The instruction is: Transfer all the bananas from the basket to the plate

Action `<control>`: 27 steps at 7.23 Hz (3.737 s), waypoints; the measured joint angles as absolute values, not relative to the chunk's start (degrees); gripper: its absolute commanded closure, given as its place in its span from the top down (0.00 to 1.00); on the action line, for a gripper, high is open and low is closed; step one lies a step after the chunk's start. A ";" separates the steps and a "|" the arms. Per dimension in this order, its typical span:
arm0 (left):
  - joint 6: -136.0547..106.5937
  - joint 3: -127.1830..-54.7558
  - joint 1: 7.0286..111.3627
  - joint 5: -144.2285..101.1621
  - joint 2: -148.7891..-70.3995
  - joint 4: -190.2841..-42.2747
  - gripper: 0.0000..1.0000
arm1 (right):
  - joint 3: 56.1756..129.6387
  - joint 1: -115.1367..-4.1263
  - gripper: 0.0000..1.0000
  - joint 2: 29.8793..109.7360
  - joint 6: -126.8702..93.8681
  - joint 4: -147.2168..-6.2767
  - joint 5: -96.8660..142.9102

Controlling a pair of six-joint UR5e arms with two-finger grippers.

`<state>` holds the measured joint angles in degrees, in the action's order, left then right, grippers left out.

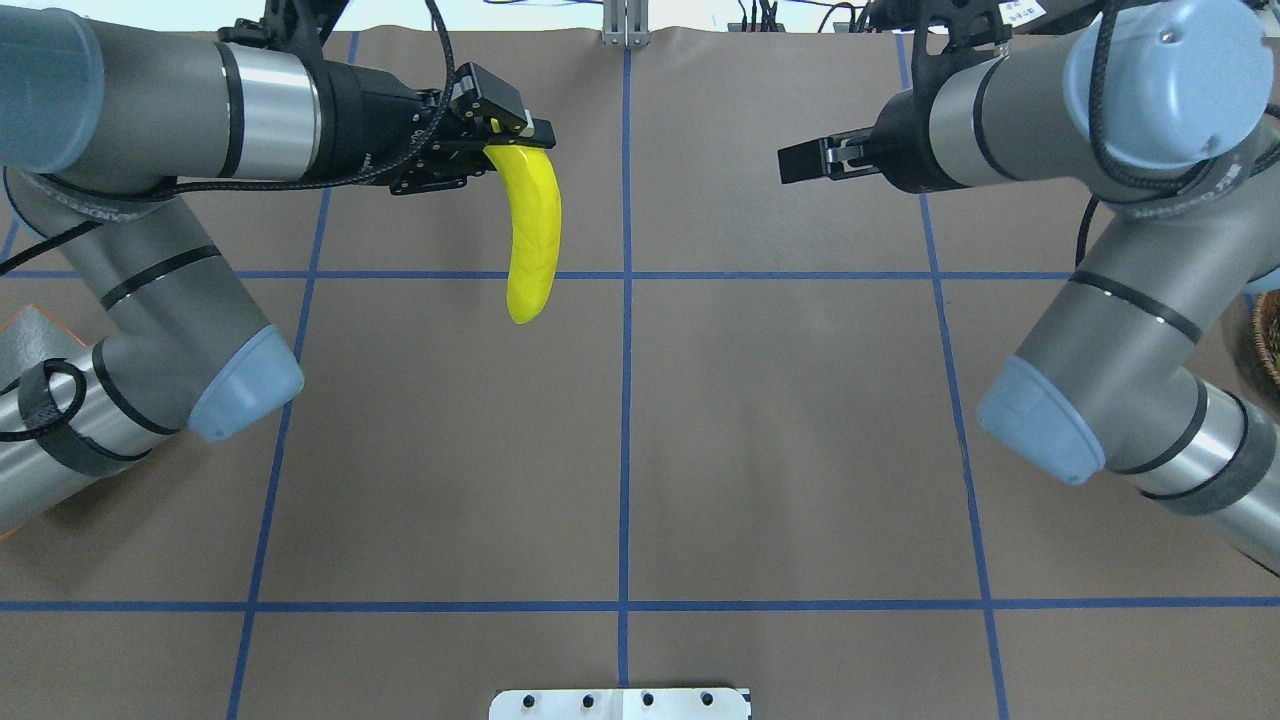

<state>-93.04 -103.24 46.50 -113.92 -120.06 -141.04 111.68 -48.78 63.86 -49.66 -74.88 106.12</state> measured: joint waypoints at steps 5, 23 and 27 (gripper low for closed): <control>-82.79 -110.53 58.02 -129.02 -98.53 -140.41 0.00 | 100.25 -67.66 1.00 70.74 -22.26 -74.93 122.24; -45.79 -104.92 56.40 -114.27 -74.37 -131.84 0.66 | 91.23 -78.40 1.00 76.33 4.26 -77.96 124.37; -45.31 -105.50 56.31 -114.35 -75.29 -132.17 1.00 | 91.03 -78.65 1.00 76.40 4.22 -78.53 124.38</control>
